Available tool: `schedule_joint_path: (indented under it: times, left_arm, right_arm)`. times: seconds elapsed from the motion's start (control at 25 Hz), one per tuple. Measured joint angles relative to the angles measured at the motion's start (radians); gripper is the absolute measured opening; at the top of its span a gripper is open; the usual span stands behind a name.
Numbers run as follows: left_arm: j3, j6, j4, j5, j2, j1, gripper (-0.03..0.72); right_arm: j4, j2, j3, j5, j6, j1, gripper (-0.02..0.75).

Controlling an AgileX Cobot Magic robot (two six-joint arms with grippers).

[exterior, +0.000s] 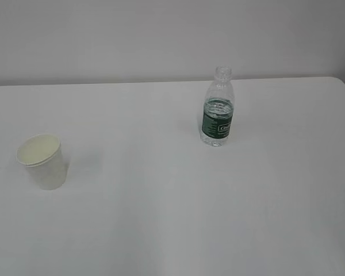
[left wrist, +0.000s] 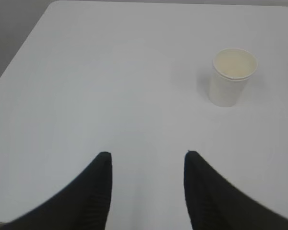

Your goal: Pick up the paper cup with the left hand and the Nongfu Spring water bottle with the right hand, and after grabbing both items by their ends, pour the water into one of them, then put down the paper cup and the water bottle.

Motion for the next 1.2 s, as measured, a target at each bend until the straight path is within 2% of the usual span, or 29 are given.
schedule_joint_path:
  times: [1.0,1.2]
  left_arm:
    - [0.0,0.0,0.0,0.0,0.006,0.0,0.339]
    - [-0.002,0.0,0.0,-0.014,0.065,-0.016,0.421]
  right_arm:
    - [0.0,0.0,0.0,0.0,0.0,0.0,0.579]
    - [0.0,0.0,0.0,-0.002,0.0,0.0,0.576]
